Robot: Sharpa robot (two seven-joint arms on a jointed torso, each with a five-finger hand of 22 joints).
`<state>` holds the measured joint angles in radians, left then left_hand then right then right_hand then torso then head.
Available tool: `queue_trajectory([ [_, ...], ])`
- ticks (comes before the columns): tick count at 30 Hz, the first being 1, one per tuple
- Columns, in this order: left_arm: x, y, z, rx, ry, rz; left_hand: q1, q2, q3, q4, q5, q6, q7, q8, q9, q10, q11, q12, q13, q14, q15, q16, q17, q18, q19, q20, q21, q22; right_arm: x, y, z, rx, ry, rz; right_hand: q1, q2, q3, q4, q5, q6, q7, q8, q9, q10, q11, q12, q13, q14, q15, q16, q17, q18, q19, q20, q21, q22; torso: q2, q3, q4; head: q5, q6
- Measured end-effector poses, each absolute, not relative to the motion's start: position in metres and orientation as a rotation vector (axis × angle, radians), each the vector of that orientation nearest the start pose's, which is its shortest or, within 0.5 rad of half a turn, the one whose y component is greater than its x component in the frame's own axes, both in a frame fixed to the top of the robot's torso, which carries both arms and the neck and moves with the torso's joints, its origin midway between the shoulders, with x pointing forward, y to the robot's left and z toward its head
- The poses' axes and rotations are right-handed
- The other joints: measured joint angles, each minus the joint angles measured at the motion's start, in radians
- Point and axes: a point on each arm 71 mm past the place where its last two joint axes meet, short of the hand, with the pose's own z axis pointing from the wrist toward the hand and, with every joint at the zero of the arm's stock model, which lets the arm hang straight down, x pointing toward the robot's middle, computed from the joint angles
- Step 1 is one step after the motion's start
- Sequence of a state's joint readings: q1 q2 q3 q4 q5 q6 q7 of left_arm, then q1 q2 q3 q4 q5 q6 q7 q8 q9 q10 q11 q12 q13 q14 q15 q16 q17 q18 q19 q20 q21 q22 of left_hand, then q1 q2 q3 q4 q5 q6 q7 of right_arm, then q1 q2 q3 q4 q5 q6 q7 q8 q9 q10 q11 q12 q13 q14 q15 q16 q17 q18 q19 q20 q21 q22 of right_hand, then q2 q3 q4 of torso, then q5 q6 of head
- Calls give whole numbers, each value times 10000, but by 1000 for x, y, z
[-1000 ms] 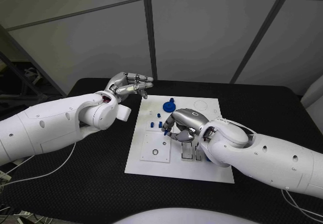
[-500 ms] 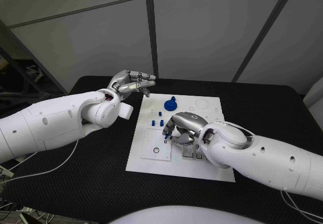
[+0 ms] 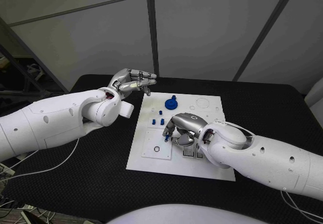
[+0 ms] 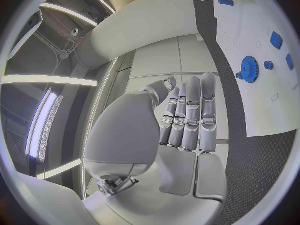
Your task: Assemble the parts on the task board
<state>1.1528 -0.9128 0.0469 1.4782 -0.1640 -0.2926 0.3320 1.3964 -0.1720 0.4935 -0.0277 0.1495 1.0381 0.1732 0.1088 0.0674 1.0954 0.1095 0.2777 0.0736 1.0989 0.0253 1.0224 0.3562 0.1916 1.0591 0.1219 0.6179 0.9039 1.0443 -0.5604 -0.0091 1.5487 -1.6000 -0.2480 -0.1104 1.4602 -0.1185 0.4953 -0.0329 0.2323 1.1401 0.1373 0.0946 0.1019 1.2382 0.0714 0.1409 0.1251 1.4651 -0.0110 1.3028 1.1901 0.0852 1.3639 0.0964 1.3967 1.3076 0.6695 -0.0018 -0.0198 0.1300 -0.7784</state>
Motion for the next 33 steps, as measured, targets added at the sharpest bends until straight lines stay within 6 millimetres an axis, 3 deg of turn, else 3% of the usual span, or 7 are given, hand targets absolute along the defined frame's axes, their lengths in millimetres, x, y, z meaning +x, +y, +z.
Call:
queue_trajectory([
  [29,499,257,-173,-10222,14163,-14230,0,-1,0,0,0,0,0,0,1,0,0,0,0,0,0,0,2,0,0,0,0,0,421,-39,-237,-4833,17354,8883,-92,-12,0,0,32,-24,59,-60,-1,-3,3,-59,28,0,0,0,-37,0,0,0,-1,-1,-3,-4,1,12,-44],
  [33,499,257,-173,-10222,14166,-14231,-1,0,0,0,0,0,0,0,1,0,0,0,0,0,0,0,0,1,0,0,0,1,420,-39,-238,-4938,17351,8819,-322,-133,-99,100,172,-449,267,-241,-28,-454,155,-311,-11,13,105,0,-100,1,-81,81,-9,-25,-3,-4,1,19,-48],
])
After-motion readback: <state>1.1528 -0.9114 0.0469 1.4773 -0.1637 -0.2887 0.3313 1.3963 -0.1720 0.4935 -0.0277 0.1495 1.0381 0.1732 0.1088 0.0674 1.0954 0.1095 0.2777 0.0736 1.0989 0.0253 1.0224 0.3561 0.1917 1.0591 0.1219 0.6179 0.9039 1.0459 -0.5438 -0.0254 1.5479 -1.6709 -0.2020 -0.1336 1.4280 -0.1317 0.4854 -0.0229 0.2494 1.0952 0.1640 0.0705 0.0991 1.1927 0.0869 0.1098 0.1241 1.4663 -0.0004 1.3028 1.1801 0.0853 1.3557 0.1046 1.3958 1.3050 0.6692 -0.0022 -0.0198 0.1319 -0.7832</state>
